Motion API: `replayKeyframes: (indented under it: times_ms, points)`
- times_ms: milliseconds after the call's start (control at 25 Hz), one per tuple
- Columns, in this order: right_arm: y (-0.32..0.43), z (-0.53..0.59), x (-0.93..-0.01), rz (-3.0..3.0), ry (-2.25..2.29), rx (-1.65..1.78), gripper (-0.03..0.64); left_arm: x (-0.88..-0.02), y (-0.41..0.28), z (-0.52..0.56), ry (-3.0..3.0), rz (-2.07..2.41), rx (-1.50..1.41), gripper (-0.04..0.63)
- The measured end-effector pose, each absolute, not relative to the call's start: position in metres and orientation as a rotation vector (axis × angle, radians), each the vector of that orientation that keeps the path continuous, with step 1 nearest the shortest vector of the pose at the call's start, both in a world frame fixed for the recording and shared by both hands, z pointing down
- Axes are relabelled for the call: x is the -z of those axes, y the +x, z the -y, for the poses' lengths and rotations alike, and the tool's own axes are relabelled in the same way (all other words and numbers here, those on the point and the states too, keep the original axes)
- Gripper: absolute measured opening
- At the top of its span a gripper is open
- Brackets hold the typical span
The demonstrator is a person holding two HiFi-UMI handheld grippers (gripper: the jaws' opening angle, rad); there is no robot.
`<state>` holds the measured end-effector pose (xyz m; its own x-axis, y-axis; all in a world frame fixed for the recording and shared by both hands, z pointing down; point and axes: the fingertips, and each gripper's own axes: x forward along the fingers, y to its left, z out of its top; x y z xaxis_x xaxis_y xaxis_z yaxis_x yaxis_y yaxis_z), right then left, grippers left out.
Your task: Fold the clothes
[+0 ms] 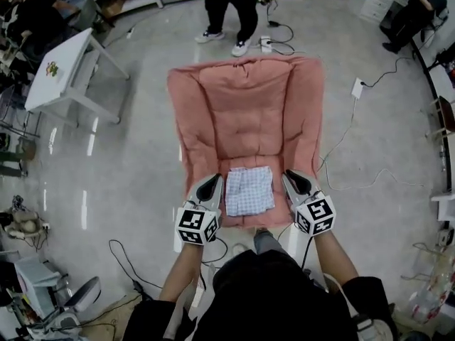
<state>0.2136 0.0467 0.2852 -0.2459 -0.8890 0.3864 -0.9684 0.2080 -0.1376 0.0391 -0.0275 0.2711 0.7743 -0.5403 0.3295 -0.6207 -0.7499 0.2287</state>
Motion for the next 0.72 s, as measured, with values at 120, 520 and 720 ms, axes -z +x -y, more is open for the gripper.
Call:
replayKeyframes:
  times_ms: [120, 520, 720]
  points:
    - [0.208, -0.047, -0.266, 2.283, 1.816, -0.483, 0.034, -0.248, 0.037, 0.027, 2.678, 0.899, -0.323, 0.008]
    - [0.196, -0.060, -0.221, 2.374, 1.885, -0.389, 0.005, -0.194, 0.026, 0.008, 2.700, 0.952, -0.173, 0.008]
    - [0.188, -0.065, -0.209, 2.409, 1.856, -0.337, 0.005, -0.181, 0.025, 0.001, 2.720, 0.969, -0.135, 0.008]
